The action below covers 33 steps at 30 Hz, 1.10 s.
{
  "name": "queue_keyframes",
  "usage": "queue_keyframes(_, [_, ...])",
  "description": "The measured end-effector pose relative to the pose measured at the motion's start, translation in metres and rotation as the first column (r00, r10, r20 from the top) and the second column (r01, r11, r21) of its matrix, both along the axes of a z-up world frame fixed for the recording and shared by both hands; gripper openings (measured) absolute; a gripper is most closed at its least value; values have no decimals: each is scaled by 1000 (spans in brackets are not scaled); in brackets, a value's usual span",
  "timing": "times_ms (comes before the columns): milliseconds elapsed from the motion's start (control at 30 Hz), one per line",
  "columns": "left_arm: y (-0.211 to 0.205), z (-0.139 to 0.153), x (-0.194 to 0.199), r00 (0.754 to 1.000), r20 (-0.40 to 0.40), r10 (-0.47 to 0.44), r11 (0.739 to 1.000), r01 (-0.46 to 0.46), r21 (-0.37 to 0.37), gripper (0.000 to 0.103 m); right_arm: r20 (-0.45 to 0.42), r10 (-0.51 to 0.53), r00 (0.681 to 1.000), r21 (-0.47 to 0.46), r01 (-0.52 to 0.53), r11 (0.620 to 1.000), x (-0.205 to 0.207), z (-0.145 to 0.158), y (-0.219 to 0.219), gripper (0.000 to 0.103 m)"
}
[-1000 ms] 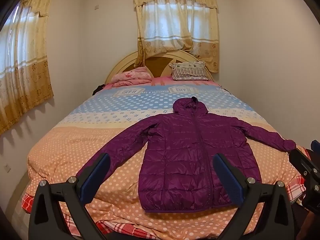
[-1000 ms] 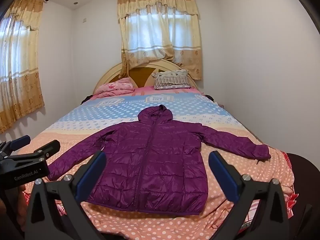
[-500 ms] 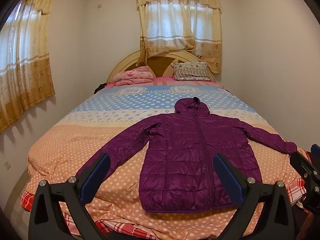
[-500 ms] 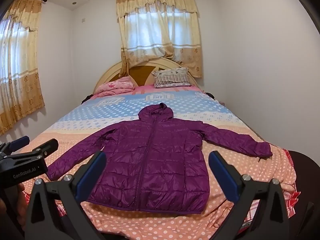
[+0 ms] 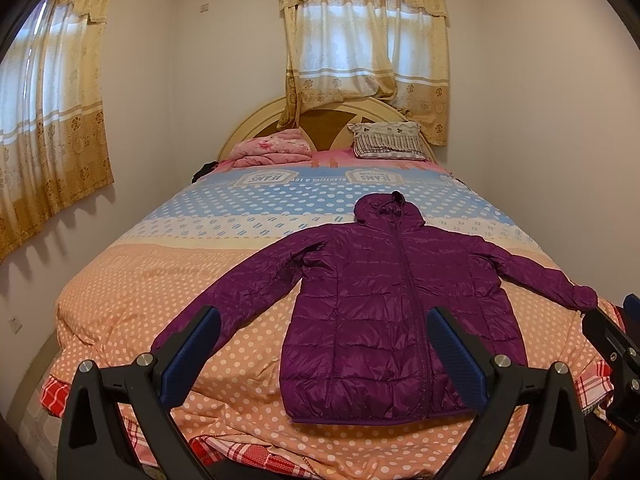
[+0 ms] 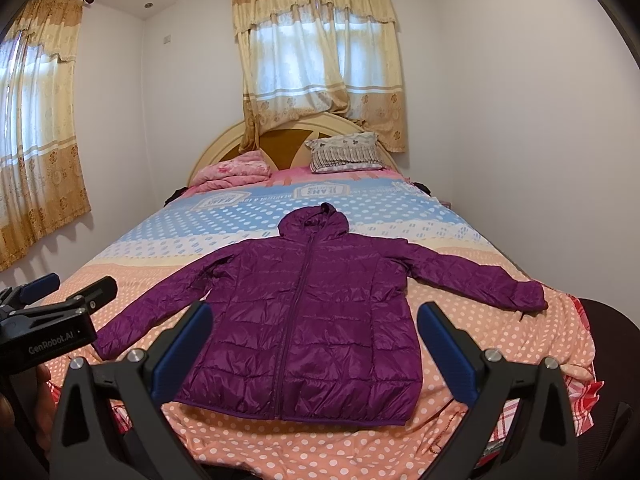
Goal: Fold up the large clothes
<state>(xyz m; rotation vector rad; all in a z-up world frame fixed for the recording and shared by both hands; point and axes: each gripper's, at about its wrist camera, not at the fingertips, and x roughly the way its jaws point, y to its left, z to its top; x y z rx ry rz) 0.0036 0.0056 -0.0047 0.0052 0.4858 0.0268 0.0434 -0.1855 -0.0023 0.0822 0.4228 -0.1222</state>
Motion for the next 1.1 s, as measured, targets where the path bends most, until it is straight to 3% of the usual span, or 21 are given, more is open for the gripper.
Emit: queue_keyframes(1100, [2,-9,5,1000,-21,7,1000,-7,-1,102,-8,2,1000,7,-2,1000,3,-8,1,103])
